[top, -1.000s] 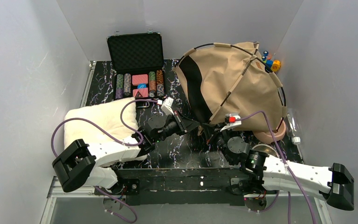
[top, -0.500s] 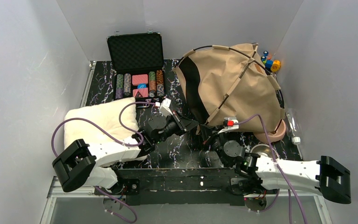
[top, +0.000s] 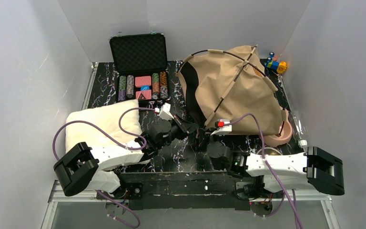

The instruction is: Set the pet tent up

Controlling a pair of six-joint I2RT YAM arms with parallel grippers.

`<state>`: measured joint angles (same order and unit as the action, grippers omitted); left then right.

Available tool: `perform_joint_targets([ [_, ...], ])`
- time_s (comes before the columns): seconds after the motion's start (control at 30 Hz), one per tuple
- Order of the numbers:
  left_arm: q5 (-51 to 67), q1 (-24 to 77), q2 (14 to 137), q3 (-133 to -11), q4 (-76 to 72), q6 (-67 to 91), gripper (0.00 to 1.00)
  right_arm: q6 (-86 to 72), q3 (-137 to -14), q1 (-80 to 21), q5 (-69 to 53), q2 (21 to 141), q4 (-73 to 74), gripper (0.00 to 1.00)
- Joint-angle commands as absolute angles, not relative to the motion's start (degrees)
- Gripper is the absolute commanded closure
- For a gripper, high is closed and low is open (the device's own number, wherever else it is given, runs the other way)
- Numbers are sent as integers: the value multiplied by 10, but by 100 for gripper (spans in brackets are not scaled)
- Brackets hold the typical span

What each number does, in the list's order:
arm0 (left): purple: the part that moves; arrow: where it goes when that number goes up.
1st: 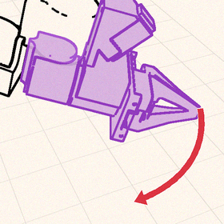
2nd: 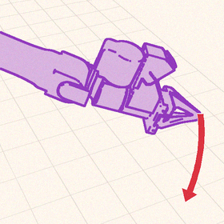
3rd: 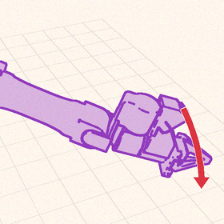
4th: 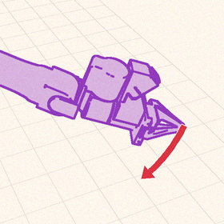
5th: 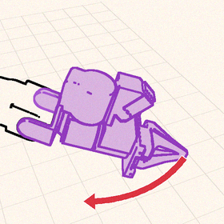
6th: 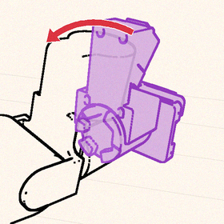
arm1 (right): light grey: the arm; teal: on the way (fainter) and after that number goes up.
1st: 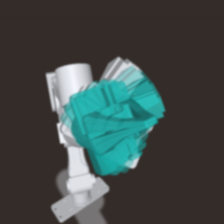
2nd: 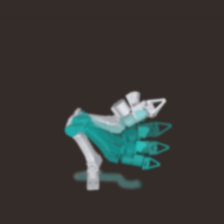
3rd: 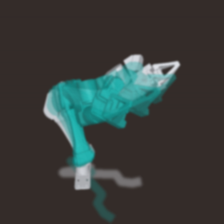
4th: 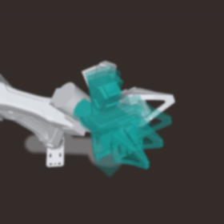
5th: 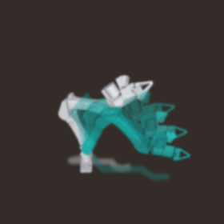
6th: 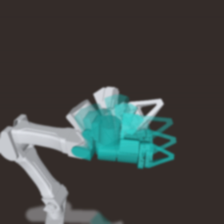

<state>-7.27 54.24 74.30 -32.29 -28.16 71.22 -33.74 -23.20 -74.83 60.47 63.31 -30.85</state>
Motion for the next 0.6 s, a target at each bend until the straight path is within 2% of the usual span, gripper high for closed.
perform_joint_targets([
  [0.0, -76, 550, 689, -353, -365, 728, 100, -404, -274, -757, 643, 666, -131, 98],
  [0.13, -87, 549, 669, -327, -336, 717, 100, -390, -290, -758, 591, 634, -110, 70],
  [0.27, -105, 548, 649, -282, -315, 718, 100, -369, -296, -758, 496, 584, -72, 32],
  [0.3, -106, 547, 646, -275, -310, 716, 100, -377, -299, -758, 473, 571, -53, 27],
  [0.37, -104, 546, 640, -266, -301, 709, 100, -399, -305, -758, 436, 545, -6, 24],
  [0.57, -95, 546, 626, -264, -268, 686, 100, -405, -327, -758, 345, 445, 94, 22],
])
